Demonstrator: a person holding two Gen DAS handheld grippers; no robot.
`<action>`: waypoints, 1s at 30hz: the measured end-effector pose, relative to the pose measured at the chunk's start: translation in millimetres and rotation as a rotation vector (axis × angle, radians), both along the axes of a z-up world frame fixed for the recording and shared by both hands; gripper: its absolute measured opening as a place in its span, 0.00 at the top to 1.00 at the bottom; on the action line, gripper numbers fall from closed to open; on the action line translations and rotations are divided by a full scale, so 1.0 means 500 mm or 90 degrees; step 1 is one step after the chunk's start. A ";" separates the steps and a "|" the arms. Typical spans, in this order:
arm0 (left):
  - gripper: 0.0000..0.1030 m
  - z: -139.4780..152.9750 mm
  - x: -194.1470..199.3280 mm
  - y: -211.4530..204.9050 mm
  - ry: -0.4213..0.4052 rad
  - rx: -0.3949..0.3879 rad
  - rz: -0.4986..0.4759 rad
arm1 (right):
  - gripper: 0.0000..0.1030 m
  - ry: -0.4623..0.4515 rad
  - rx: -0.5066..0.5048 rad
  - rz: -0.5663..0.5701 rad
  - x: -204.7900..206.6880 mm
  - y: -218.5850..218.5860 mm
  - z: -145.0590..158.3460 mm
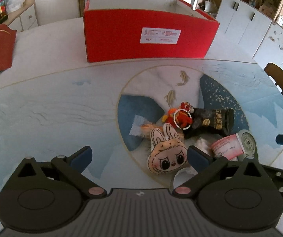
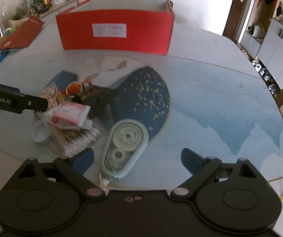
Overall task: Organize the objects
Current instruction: 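Grasp the bunny-face pouch with the left gripper while the right grasps the tape dispenser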
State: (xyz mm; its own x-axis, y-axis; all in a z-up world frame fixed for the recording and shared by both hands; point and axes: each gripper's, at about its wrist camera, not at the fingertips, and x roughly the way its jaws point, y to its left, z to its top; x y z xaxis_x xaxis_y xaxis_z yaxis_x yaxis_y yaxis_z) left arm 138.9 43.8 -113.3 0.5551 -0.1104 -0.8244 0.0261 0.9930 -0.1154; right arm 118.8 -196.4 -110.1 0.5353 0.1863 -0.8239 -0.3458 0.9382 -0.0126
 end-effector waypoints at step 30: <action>0.03 -0.026 -0.001 -0.030 -0.020 0.035 -0.015 | 0.37 0.011 0.010 0.019 0.028 -0.004 -0.032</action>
State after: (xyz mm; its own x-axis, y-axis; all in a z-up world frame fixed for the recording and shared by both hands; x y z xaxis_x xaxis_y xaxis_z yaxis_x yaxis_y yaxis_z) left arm 138.2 29.0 -126.5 0.5782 -0.0785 -0.8121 0.0518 0.9969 -0.0595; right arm 132.8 -198.4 -126.3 0.5154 0.2151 -0.8295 -0.3730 0.9278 0.0088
